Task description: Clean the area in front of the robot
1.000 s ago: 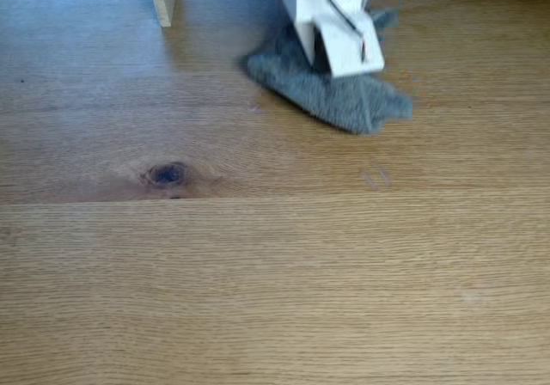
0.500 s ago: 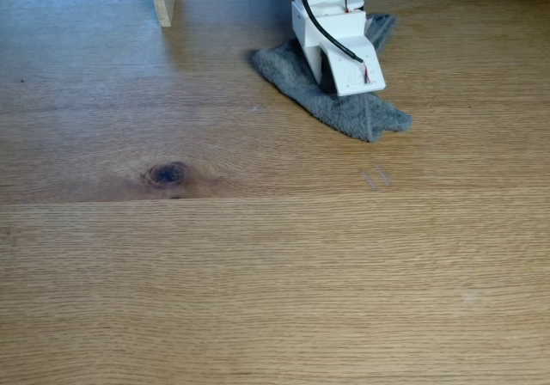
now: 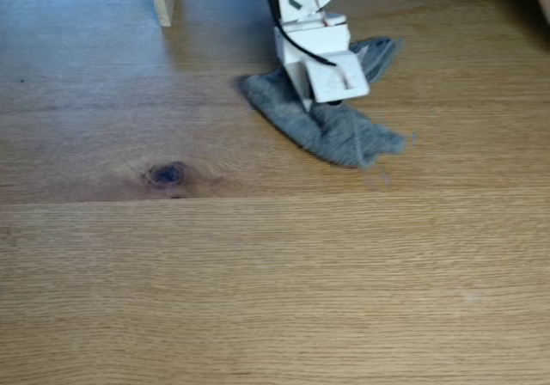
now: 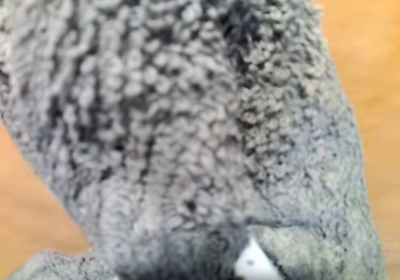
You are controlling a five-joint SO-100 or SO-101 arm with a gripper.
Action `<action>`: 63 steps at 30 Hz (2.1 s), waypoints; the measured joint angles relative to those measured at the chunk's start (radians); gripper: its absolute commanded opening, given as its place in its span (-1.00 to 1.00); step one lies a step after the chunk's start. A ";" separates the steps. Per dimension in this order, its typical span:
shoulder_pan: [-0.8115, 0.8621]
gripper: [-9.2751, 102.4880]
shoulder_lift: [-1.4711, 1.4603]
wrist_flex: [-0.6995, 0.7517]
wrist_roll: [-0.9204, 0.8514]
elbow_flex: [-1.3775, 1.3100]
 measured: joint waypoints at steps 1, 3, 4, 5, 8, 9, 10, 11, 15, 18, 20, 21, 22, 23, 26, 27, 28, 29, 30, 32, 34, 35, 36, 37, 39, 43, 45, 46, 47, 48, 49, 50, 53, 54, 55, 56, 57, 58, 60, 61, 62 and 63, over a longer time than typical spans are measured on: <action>0.037 -0.84 -0.002 0.011 -0.023 -0.002; 0.109 -0.84 -0.003 0.048 -0.061 -0.003; 0.144 -0.84 -0.003 0.071 -0.080 -0.003; 0.179 -0.84 -0.002 0.098 -0.094 -0.005; 0.295 -0.84 0.025 0.219 -0.117 -0.005; 0.327 -0.84 0.037 0.265 -0.118 -0.006; 0.360 -0.84 0.049 0.313 -0.118 -0.006; 0.390 -0.84 0.063 0.367 -0.114 -0.006; 0.422 -0.84 0.107 0.543 -0.066 -0.006; 0.371 -0.84 0.115 0.603 -0.026 -0.005; 0.319 -0.84 0.123 0.601 -0.006 0.006; 0.290 -0.84 0.127 0.598 -0.005 0.011; 0.256 -0.84 0.133 0.592 -0.005 0.012; 0.222 -0.84 0.138 0.577 -0.005 0.014; 0.135 -0.84 0.146 0.526 -0.005 0.018; 0.109 -0.84 0.144 0.495 -0.006 0.018; 0.091 -0.84 0.137 0.459 -0.012 0.020; 0.084 -0.84 0.124 0.416 -0.018 0.021; 0.084 -0.84 0.115 0.373 -0.025 0.023; 0.089 -0.84 0.083 0.291 -0.043 0.038; 0.123 -0.84 0.043 0.202 -0.080 0.069; 0.140 -0.84 0.028 0.160 -0.101 0.084; 0.167 -0.84 0.014 0.118 -0.126 0.095; 0.195 -0.84 0.003 0.086 -0.152 0.107; 0.241 -0.84 -0.009 0.038 -0.201 0.129; 0.313 -0.84 -0.012 0.015 -0.264 0.140; 0.347 -0.84 -0.011 0.015 -0.275 0.140; 0.362 -0.84 -0.005 0.014 -0.278 0.138; 0.382 -0.84 -0.003 0.012 -0.282 0.129; 0.428 -0.84 0.018 0.020 -0.279 0.112; 0.486 -0.84 0.044 0.032 -0.281 0.089; 0.538 -0.84 0.075 0.064 -0.281 0.069; 0.687 -0.84 0.181 0.198 -0.282 0.044; 0.729 -0.84 0.218 0.242 -0.281 0.044; 0.752 -0.84 0.256 0.282 -0.278 0.044; 0.758 -0.84 0.291 0.316 -0.273 0.044; 0.752 -0.84 0.316 0.342 -0.264 0.044; 0.739 -0.84 0.333 0.364 -0.253 0.044; 0.703 -0.84 0.337 0.385 -0.222 0.044; 0.673 -0.84 0.337 0.388 -0.207 0.044; 0.637 -0.84 0.337 0.391 -0.187 0.044; 0.592 -0.84 0.337 0.391 -0.173 0.044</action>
